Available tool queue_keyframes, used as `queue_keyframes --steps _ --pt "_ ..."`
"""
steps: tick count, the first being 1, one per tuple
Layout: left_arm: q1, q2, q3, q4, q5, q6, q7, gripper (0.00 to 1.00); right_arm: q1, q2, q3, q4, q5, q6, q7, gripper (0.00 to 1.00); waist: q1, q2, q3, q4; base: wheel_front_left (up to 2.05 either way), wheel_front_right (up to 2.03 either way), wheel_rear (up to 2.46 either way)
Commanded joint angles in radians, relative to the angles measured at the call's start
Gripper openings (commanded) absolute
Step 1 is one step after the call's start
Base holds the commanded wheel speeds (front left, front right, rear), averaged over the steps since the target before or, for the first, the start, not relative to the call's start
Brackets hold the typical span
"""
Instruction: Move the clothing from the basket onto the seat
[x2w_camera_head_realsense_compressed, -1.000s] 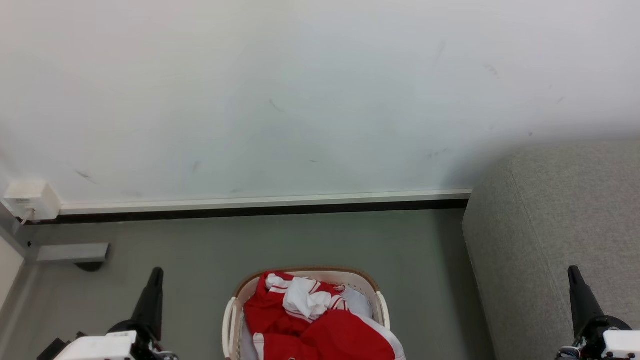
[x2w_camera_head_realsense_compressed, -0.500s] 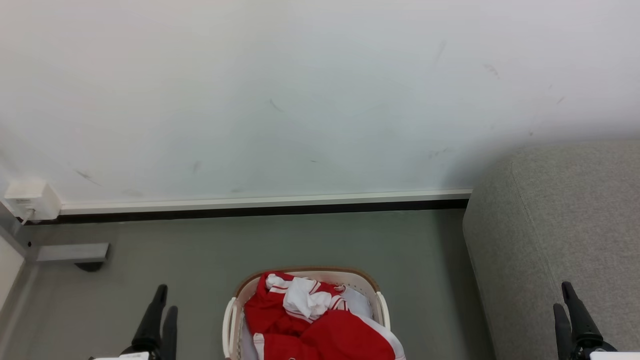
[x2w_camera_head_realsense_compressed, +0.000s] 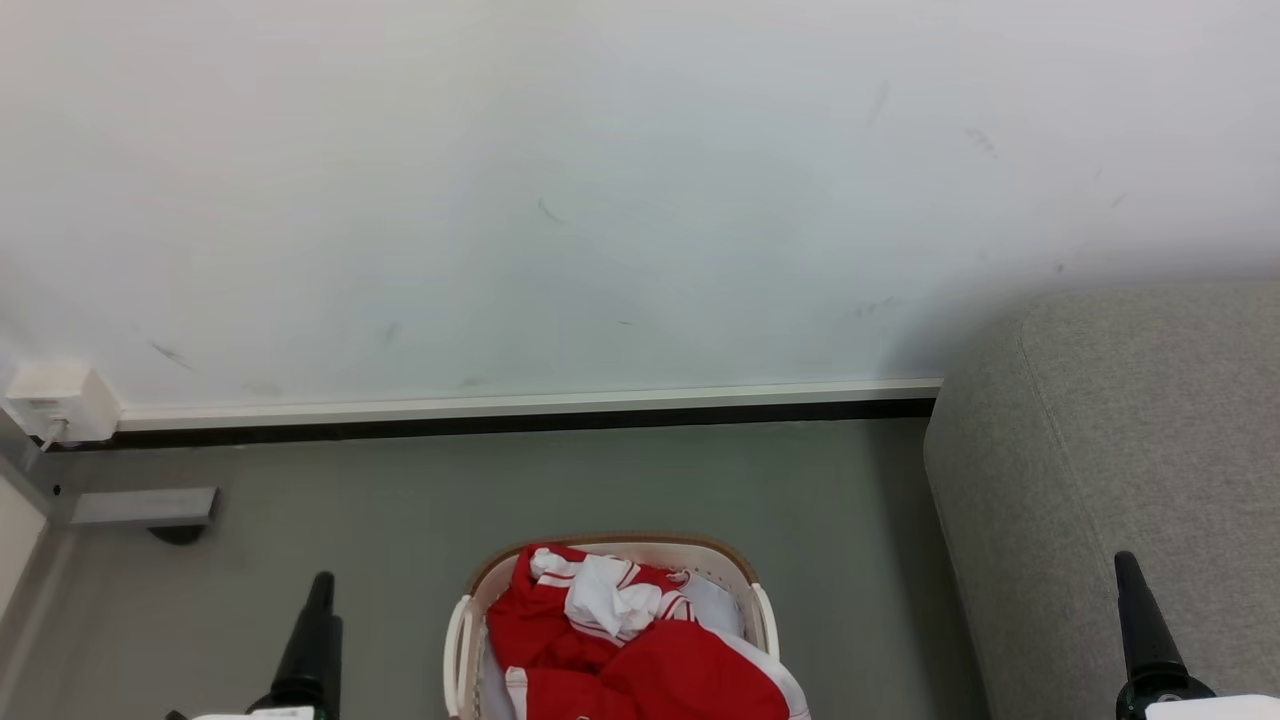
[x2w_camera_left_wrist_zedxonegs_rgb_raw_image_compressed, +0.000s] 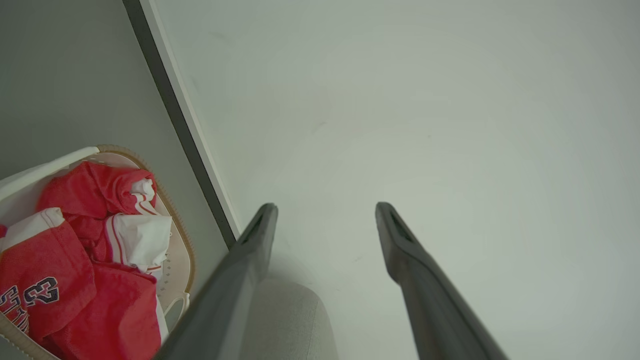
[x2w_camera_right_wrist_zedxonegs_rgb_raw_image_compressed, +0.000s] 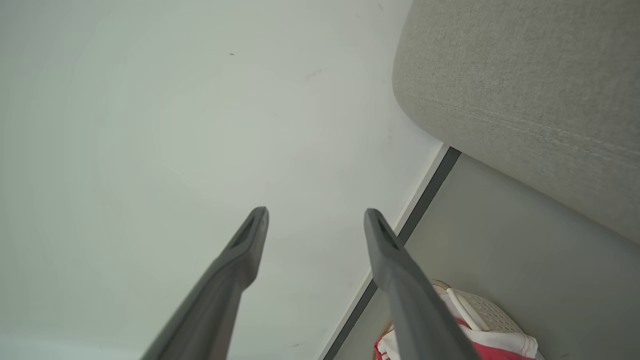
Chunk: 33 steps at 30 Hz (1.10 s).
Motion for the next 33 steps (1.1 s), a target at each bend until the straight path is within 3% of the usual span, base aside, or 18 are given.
queue_keyframes --steps 1,16,33 --pt "-0.007 0.008 -0.001 -0.017 0.047 -0.004 -0.015 1.0 -0.011 -0.008 0.008 -0.03 -0.068 0.0 -0.014 1.0 0.0 0.0 0.0 -0.001 0.0 0.0 0.0" --pt "0.01 0.011 -0.01 -0.048 0.302 0.006 -0.069 1.0 -0.005 -0.012 0.086 -0.058 -0.454 -0.001 -0.069 1.0 0.0 0.0 -0.001 -0.007 0.0 0.0 0.0" --pt "0.031 0.014 -0.015 -0.079 0.522 0.014 -0.127 1.0 -0.003 -0.017 0.143 -0.064 -0.715 -0.001 -0.126 1.0 0.0 0.0 -0.003 -0.01 0.0 0.0 0.0"
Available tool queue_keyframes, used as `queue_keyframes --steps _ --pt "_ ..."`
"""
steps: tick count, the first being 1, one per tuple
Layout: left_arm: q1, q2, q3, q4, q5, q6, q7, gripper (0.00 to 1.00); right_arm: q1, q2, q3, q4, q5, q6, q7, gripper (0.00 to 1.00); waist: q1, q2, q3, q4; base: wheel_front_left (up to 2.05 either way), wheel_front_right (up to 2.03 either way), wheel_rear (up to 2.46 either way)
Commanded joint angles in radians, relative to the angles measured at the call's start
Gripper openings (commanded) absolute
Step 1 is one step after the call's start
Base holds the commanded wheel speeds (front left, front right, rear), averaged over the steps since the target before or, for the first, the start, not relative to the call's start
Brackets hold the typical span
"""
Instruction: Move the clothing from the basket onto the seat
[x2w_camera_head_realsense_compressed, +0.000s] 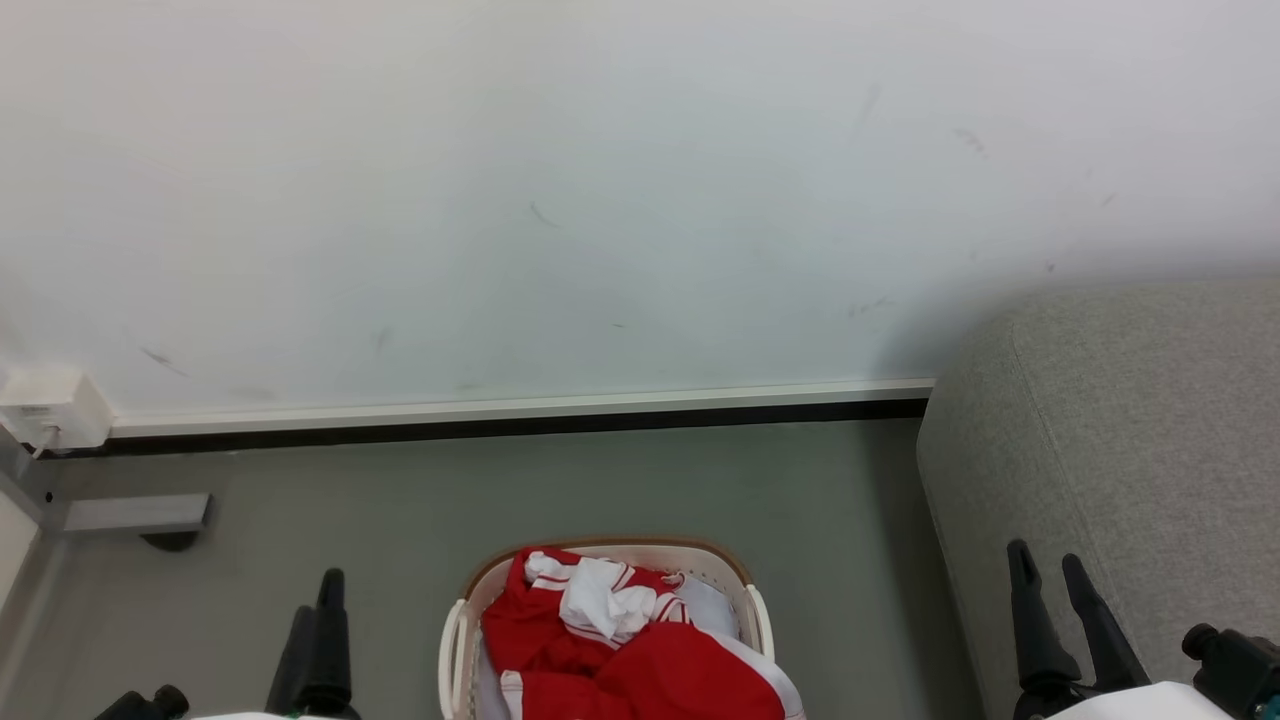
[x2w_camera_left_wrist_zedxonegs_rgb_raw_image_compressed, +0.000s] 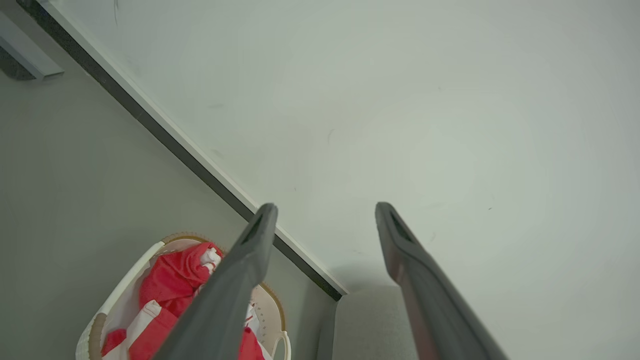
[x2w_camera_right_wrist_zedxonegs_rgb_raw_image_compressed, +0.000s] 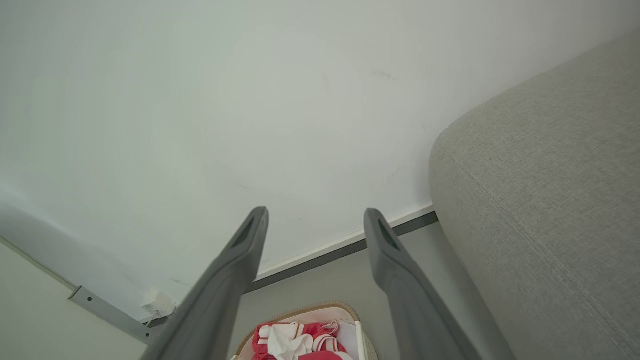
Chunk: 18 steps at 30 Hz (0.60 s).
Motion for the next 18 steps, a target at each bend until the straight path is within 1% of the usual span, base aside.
queue_keyframes --steps 1,18 --pt "-0.001 0.011 0.002 -0.014 0.028 0.005 -0.014 1.0 -0.003 -0.011 0.007 -0.017 -0.037 -0.001 -0.011 1.0 0.0 0.0 0.0 0.0 0.0 0.0 0.0" --pt "0.02 0.013 -0.009 -0.036 0.211 0.007 -0.062 1.0 0.003 -0.012 0.038 -0.023 -0.236 -0.001 -0.06 1.0 0.0 0.0 -0.001 -0.009 0.0 0.0 0.0"
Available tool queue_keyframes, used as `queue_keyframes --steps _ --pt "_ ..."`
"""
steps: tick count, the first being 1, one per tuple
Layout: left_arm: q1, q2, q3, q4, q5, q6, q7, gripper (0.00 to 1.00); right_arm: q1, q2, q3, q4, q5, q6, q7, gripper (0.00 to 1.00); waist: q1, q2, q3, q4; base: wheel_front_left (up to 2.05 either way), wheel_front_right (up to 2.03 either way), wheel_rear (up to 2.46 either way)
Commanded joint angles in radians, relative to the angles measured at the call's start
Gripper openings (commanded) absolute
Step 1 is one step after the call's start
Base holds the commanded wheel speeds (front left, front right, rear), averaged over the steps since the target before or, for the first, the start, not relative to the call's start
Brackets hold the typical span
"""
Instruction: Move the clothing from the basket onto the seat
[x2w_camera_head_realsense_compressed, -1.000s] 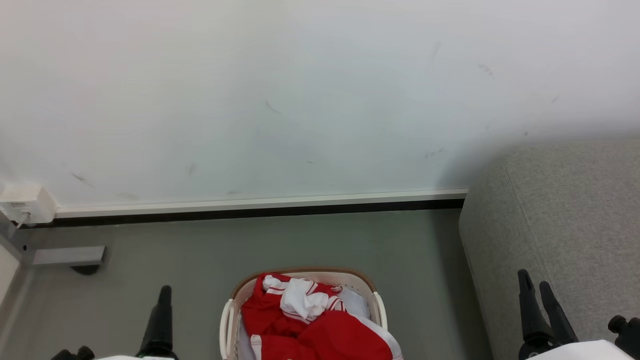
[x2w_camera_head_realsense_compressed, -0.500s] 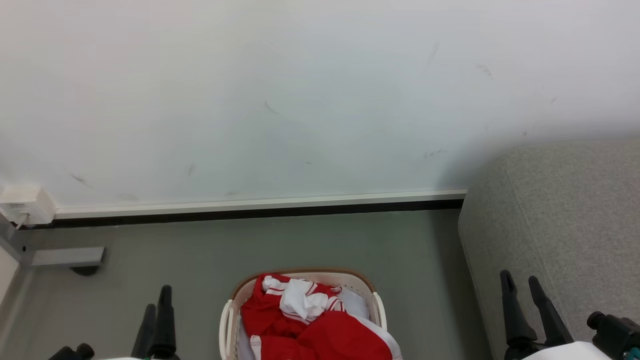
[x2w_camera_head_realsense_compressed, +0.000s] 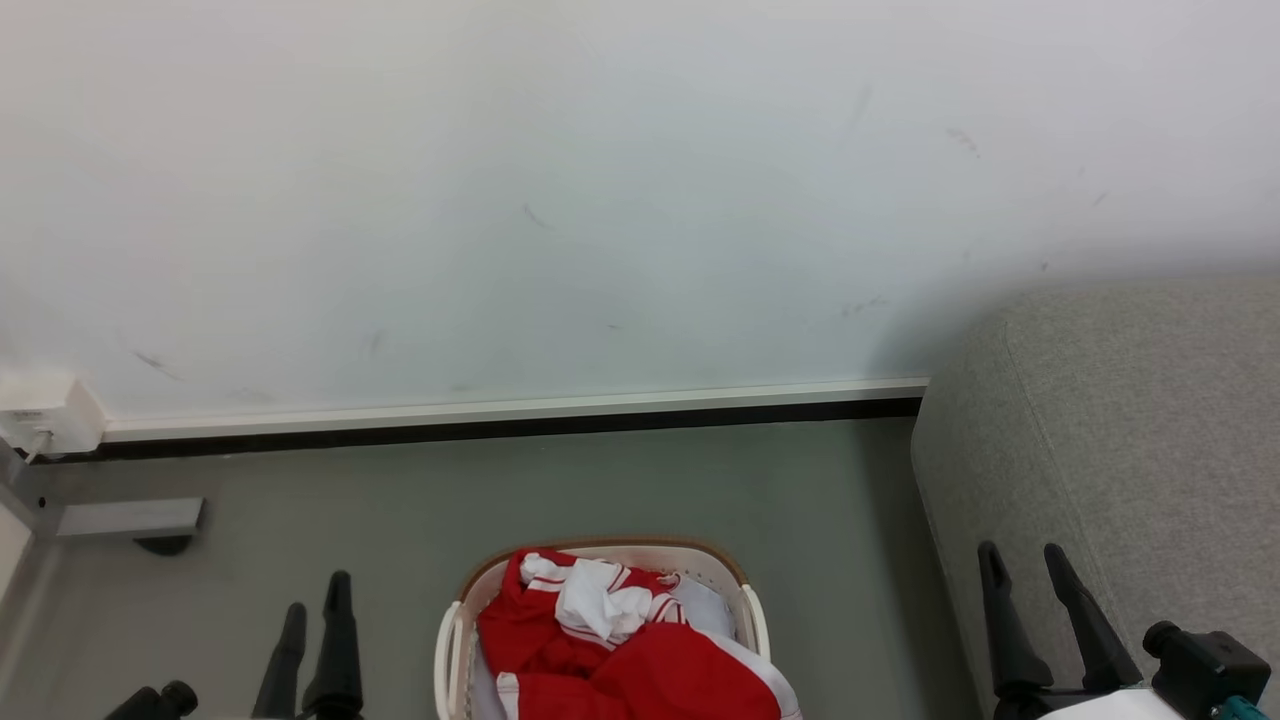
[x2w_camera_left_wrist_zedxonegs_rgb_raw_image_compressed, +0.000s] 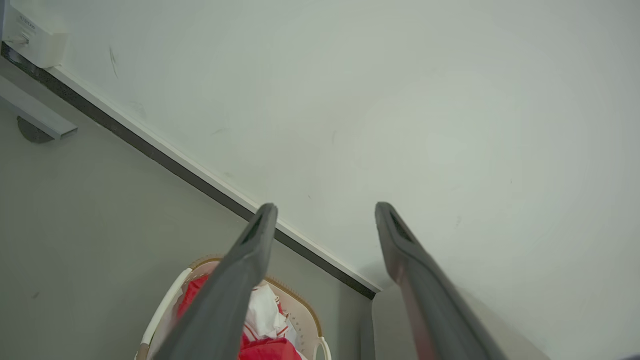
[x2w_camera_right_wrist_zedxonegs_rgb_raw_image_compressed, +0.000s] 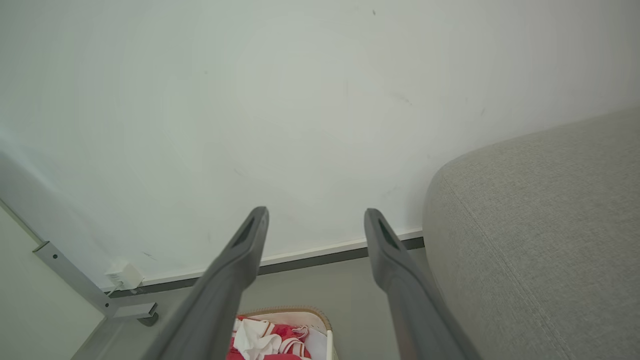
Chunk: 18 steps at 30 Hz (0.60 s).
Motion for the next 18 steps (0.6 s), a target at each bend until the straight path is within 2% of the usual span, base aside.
queue_keyframes --steps 1,18 --pt "0.002 0.009 -0.001 -0.013 0.033 0.002 -0.012 1.0 0.003 -0.01 0.006 -0.015 -0.035 -0.001 -0.012 1.0 0.0 0.0 -0.001 -0.001 0.0 0.0 0.0" --pt "0.023 0.011 -0.002 -0.024 0.184 0.003 -0.052 1.0 0.008 -0.012 0.015 -0.025 -0.204 -0.001 -0.053 1.0 0.0 0.0 -0.003 -0.005 0.0 0.0 0.0"
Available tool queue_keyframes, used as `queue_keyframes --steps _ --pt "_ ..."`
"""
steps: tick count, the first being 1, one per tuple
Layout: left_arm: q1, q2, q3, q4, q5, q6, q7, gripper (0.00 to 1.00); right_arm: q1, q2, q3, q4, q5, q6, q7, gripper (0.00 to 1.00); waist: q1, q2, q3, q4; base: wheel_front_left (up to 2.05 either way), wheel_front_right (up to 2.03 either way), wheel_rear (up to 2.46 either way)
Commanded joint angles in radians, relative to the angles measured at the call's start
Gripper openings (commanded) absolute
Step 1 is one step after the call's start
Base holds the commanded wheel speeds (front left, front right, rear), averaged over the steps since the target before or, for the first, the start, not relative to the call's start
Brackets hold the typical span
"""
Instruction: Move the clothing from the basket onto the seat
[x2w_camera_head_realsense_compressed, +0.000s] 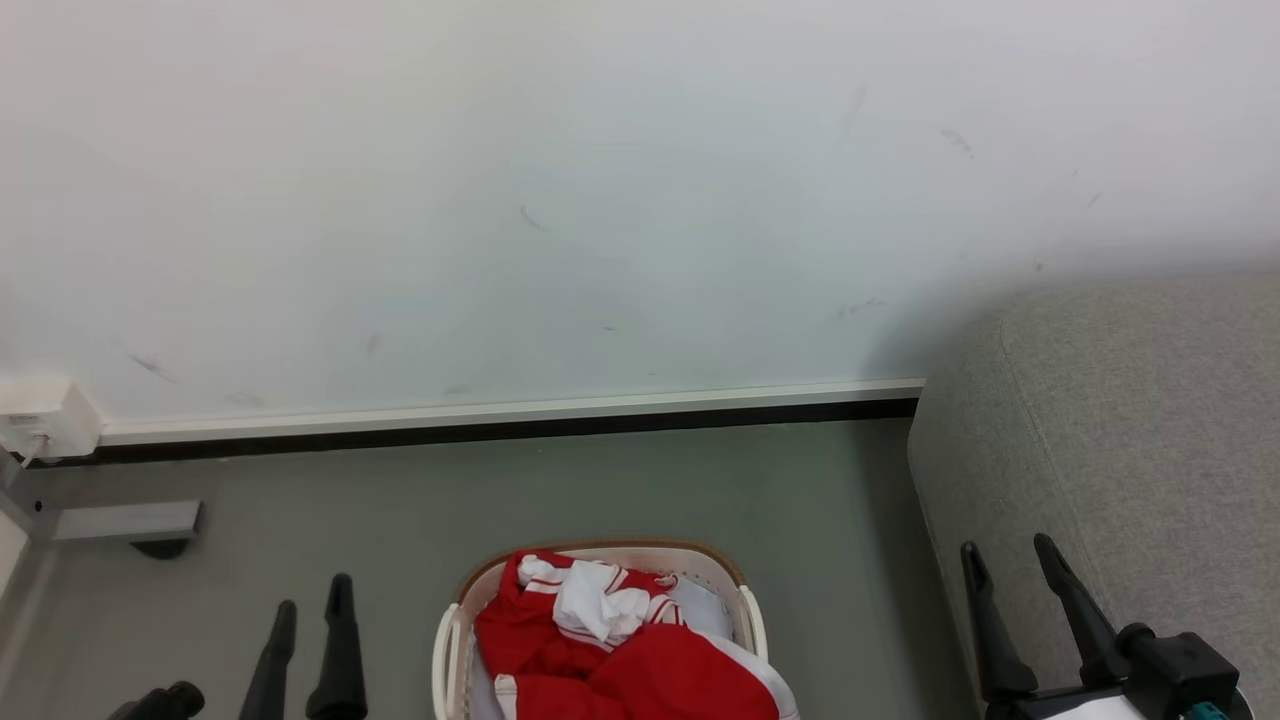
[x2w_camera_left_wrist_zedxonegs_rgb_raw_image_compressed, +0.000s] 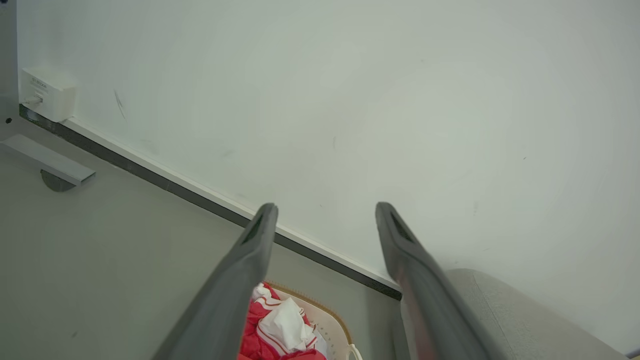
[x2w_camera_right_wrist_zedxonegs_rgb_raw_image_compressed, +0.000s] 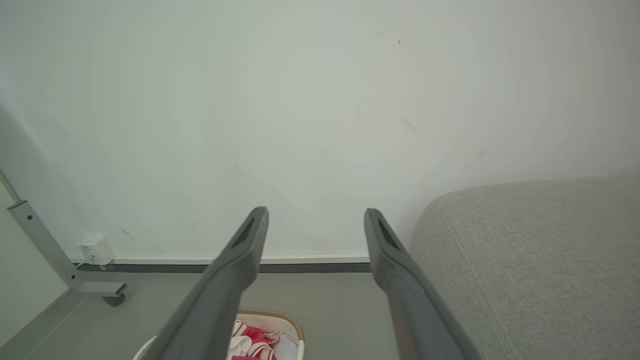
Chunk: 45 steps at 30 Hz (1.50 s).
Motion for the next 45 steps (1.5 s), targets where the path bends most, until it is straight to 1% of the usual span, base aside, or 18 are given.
queue_keyframes --steps 1,15,27,33,38,45 --pt "0.01 0.009 0.002 -0.008 0.035 0.0 -0.009 1.0 0.007 -0.01 0.001 -0.011 -0.031 -0.001 -0.013 1.0 0.0 0.0 0.0 0.0 0.0 0.0 0.0" --pt "0.025 0.01 0.0 -0.005 0.132 -0.002 -0.04 1.0 0.021 -0.011 -0.013 -0.016 -0.121 -0.002 -0.041 1.0 0.0 0.0 -0.004 0.012 0.0 0.0 0.0" --pt "0.045 0.011 -0.006 -0.017 0.203 0.009 -0.061 1.0 0.032 -0.012 -0.012 -0.002 -0.179 -0.002 -0.063 1.0 0.0 0.0 -0.01 0.011 0.0 0.0 0.0" --pt "0.048 0.011 -0.002 -0.019 0.237 0.008 -0.07 1.0 0.035 -0.012 -0.019 0.004 -0.182 -0.002 -0.072 1.0 0.0 0.0 -0.006 0.002 0.0 0.0 0.0" --pt "0.047 0.011 0.001 -0.017 0.267 0.006 -0.078 1.0 0.035 -0.012 -0.017 0.004 -0.207 -0.002 -0.081 1.0 0.0 0.0 0.002 -0.009 0.0 0.0 0.0" --pt "0.027 0.011 -0.024 0.01 0.268 -0.003 -0.077 1.0 0.014 -0.012 -0.032 -0.002 -0.149 -0.002 -0.08 1.0 0.0 0.0 0.038 -0.039 0.0 0.0 0.0"
